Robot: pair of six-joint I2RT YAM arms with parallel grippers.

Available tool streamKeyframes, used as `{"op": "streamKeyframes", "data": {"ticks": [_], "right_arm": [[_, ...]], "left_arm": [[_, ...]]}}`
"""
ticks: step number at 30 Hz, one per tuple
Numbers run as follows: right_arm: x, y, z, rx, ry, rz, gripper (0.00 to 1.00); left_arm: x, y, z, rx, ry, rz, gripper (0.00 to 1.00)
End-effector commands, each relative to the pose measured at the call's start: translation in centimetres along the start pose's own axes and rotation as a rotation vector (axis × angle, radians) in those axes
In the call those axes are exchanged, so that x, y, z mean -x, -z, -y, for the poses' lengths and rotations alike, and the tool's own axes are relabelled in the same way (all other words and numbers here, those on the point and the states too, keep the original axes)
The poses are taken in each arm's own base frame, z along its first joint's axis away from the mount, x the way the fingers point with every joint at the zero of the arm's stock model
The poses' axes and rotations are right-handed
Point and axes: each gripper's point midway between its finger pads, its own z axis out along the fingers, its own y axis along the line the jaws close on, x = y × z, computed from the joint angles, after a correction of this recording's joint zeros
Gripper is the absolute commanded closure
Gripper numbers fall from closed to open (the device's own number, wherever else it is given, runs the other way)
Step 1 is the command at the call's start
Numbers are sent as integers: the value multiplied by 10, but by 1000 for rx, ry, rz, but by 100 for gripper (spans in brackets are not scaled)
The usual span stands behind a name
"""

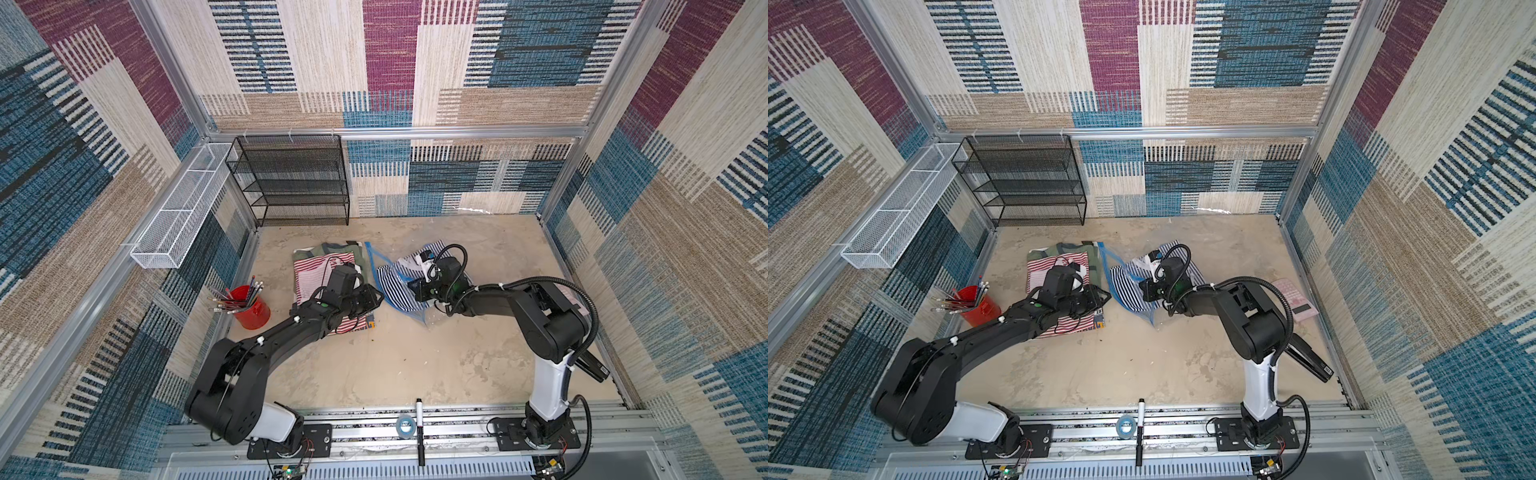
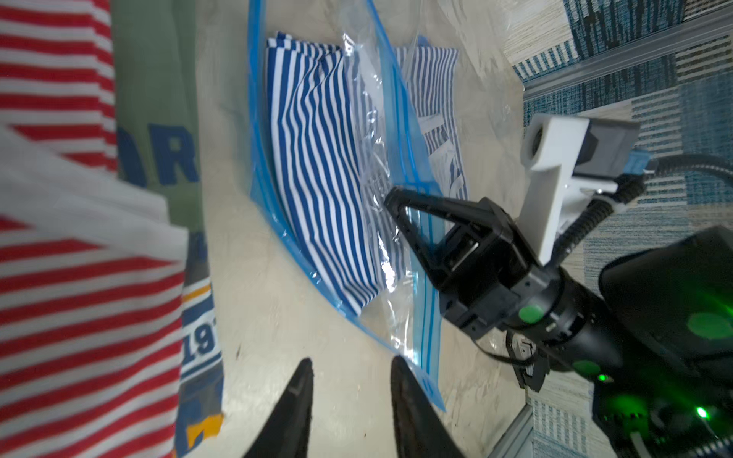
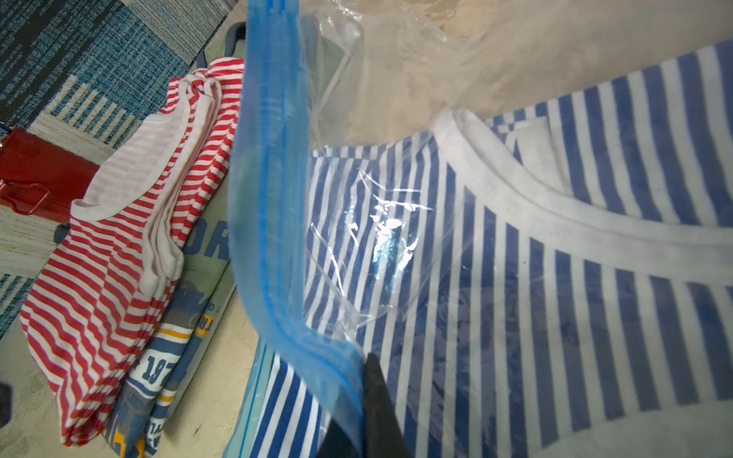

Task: Take the tank top out of the vacuum bag
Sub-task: Adjust the tank top.

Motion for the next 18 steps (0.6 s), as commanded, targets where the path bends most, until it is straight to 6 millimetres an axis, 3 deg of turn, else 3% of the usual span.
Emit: {"op": "streamKeyframes", "data": {"ticks": [1,10,18], "right_arm": [[9,2,-6,23,10,31,100],[13,5,-7,19,17,41,100],[13,4,-8,23,17,37,100]], "left_arm": [[21,-19,-3,68,-12,37,66],[30,-72,-25,150,6,-18,66],[27,-89,-34,153,29,-37,66]]}}
